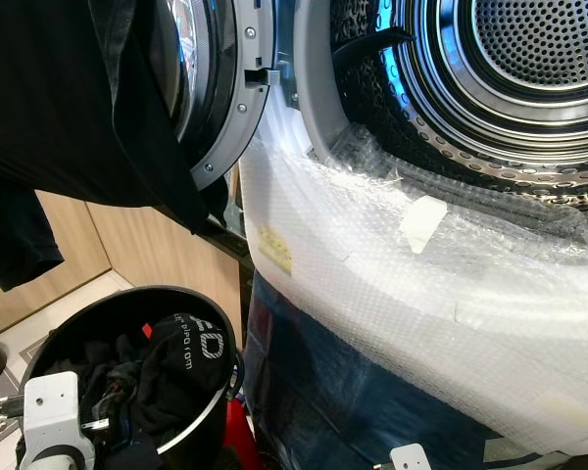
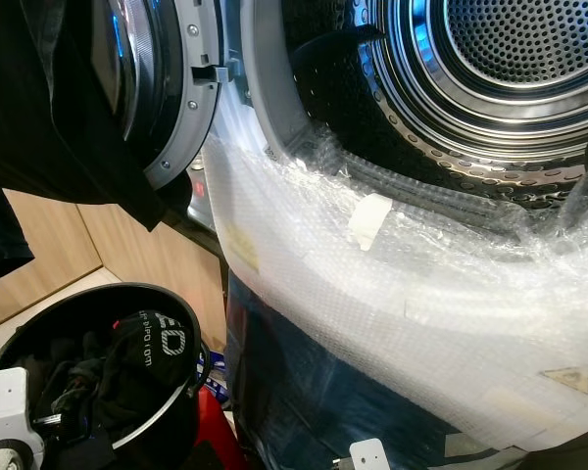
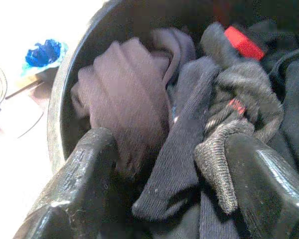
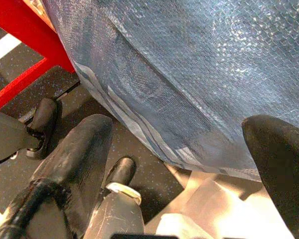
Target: Clothes washing
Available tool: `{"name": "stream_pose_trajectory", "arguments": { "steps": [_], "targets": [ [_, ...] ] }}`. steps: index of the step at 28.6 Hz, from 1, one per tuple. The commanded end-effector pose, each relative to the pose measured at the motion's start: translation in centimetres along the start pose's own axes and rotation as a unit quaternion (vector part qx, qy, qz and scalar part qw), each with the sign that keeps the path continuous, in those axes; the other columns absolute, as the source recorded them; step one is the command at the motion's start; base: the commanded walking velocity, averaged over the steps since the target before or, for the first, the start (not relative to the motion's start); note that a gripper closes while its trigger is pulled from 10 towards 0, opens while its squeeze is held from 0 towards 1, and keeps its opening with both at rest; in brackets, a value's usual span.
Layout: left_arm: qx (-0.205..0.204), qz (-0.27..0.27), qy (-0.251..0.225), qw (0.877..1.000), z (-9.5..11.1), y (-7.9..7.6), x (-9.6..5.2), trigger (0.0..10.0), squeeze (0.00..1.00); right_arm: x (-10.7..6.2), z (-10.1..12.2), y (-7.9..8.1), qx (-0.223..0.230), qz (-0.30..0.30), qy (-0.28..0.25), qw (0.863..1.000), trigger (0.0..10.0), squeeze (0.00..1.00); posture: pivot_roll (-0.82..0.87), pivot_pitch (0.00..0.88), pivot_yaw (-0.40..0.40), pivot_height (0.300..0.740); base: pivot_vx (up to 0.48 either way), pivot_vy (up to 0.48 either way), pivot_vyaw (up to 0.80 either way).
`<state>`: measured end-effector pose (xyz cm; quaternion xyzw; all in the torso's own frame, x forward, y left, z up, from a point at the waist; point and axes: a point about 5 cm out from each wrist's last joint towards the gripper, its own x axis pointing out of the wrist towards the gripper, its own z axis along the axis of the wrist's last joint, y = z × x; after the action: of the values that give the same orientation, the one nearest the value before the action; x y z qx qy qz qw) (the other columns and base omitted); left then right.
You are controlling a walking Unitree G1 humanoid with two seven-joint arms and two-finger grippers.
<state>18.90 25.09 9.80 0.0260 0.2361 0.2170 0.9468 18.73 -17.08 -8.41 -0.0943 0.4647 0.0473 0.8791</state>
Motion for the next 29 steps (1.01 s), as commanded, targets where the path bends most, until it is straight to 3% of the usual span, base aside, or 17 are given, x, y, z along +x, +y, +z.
{"name": "stream_pose_trajectory", "arguments": {
  "steps": [1, 21, 25, 29],
  "targets": [
    [0.006, -0.003, 0.002, 1.000, 0.3, -0.3, 0.2, 0.0, 0.00, 0.1, 0.4, -0.1, 0.005, 0.000, -0.007, 1.000, 10.0, 0.00, 0.36, 0.000, -0.034, 0.740, 0.000, 0.000, 0.00],
    [0.021, -0.010, -0.011, 1.000, 1.3, -1.1, 0.7, 0.0, 0.00, 0.1, 0.8, -0.2, -0.003, 0.000, -0.011, 1.000, 10.0, 0.00, 0.36, 0.000, -0.039, 0.740, 0.000, 0.000, 0.00],
    [0.047, -0.017, -0.014, 0.999, 1.4, -1.6, 0.7, 0.0, 0.00, 0.1, 0.9, -0.2, -0.007, -0.002, -0.013, 1.000, 10.0, 0.00, 0.36, 0.000, -0.041, 0.740, 0.000, 0.000, 0.00],
    [0.045, -0.024, -0.005, 0.999, 1.2, -1.8, 0.7, 0.0, 0.00, 0.1, 0.9, -0.3, -0.007, -0.002, -0.013, 1.000, 10.0, 0.00, 0.36, 0.000, -0.043, 0.740, 0.000, 0.000, 0.00]
  ]
}}
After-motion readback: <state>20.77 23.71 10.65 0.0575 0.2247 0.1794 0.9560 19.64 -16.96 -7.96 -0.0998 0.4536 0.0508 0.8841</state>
